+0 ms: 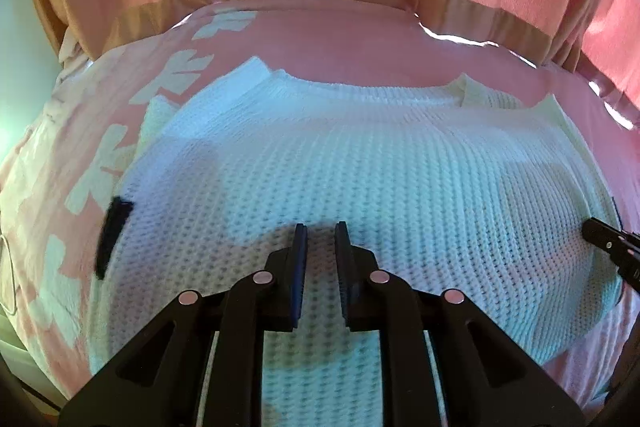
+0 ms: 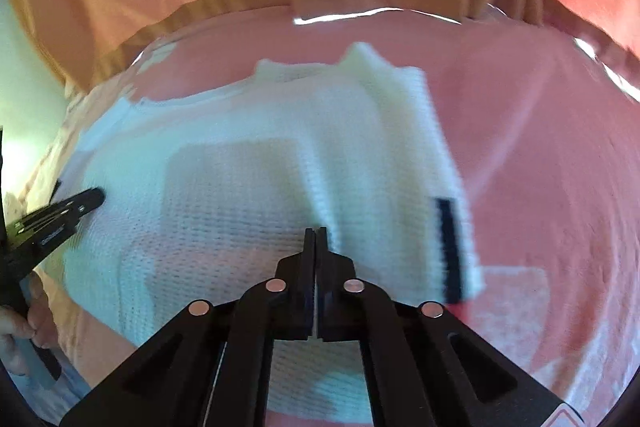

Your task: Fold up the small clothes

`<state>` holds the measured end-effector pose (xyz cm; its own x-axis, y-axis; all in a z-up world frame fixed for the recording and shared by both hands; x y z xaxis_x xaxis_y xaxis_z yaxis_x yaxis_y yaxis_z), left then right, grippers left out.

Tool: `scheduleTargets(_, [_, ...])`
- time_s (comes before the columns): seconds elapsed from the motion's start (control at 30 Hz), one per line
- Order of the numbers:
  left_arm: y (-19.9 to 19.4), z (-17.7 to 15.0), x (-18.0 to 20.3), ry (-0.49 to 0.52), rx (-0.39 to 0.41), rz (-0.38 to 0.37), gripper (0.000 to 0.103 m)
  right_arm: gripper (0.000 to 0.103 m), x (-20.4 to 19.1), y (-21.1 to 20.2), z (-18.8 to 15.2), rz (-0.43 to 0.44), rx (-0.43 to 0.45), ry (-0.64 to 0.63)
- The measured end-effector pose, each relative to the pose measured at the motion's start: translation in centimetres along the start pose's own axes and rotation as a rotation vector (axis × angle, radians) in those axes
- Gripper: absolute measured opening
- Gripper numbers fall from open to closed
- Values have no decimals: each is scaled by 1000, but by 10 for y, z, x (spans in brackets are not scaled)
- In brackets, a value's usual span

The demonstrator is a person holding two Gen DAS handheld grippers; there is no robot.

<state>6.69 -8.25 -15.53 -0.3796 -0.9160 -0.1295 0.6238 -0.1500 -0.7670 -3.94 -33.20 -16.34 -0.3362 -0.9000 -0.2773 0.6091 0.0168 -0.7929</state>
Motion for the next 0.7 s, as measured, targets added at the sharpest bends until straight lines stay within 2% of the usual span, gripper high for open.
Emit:
scheduleTargets(0.07, [-7, 1, -25, -36, 12, 72, 15, 0, 35, -10, 7, -121, 26, 61])
scheduleTargets(0.13, [-7, -2, -60, -120, -9, 112, 17, 0, 59, -20, 13, -69, 24, 174])
scheduleTargets(0.17, [-5, -5, -72, -158, -24, 107, 18, 2, 66, -29, 17, -40, 42, 231])
scheduleTargets(0.2, [-3, -6, -80, -186, -27, 99, 18, 11, 66, -38, 22, -57, 72, 220])
scheduleTargets(0.27, [-4, -5, -89, -194, -11, 107, 18, 11, 50, -48, 31, -69, 120, 126])
scheduleTargets(0.33, [0, -6, -86, -159, -19, 123, 18, 11, 31, -38, 29, -27, 94, 77])
scheduleTargets(0.37, [3, -7, -85, -148, -25, 129, 18, 9, 27, -24, 26, -37, 56, 54])
scheduleTargets(0.4, [6, -8, -84, -137, -28, 138, 18, 0, 31, -5, 20, -91, 0, 39])
scheduleTargets(0.43, [6, -8, -82, -124, -25, 150, 18, 0, 35, 8, 17, -129, -31, 46])
scheduleTargets(0.5, [6, -7, -83, -123, -26, 144, 18, 0, 42, 10, 18, -103, -23, 108])
scheduleTargets(0.57, [-2, -6, -86, -154, -15, 112, 18, 1, 34, -10, 25, -70, 13, 109])
scheduleTargets(0.63, [-10, -4, -88, -167, 7, 92, 23, 4, 25, -24, 30, -62, 79, 56])
scheduleTargets(0.7, [-13, -4, -91, -173, 13, 89, 37, 6, 32, -12, 26, -116, 42, 38])
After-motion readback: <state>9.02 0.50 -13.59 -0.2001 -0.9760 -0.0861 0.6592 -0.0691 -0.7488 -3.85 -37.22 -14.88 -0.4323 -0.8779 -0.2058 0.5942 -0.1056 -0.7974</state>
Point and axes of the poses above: each gripper's, at about its wrist camera, not at the fingertips, and y roughly the way its jaws point, x to its right, z to its top, the point moved 8 cm from there along y, roughly the way its jaws point, and after that the axes turned 9 degrees about y, right-handed, at the moved point
